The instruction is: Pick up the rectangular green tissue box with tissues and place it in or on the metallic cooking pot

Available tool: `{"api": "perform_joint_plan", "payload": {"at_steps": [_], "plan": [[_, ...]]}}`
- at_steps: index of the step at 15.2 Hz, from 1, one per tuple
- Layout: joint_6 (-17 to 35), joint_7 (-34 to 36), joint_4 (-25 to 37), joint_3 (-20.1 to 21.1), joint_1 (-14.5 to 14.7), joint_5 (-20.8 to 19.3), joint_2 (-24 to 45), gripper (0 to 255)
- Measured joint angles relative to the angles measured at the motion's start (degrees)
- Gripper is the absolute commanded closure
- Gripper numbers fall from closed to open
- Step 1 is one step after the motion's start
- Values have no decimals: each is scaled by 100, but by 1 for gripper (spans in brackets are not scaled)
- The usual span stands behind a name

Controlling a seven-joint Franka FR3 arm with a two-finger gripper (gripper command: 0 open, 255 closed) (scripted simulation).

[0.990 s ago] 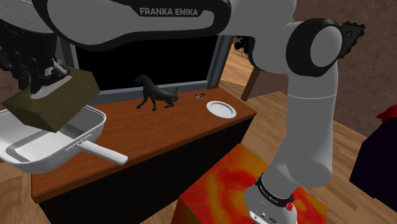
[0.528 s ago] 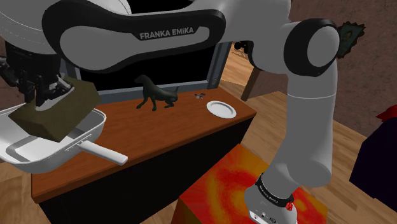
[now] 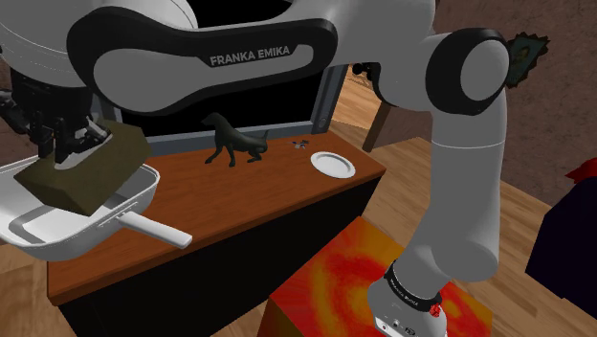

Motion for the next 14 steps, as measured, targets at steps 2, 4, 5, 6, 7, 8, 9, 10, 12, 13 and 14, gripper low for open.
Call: {"api": "perform_joint_plan", "payload": {"at_steps": [2, 4, 5, 6, 7, 8, 9, 10, 12, 13, 14], "plan": [[0, 0, -3, 0, 0, 1, 1, 0], [1, -1, -5, 0, -1, 1, 0, 0], [1, -1, -5, 0, -1, 1, 0, 0], [0, 0, -5, 0, -1, 1, 0, 0], [-43, -24, -20, 28, -30, 48, -67, 0], [-112, -67, -18, 64, -71, 115, -156, 0], [-206, -107, -40, 119, -122, 209, -297, 0], [-254, -134, -129, 176, -190, 311, -465, 0], [-361, -161, -18, 189, -168, 331, -465, 0], [-380, -164, 5, 190, -161, 332, -460, 0], [-389, -166, 11, 191, -160, 334, -461, 0]]}}
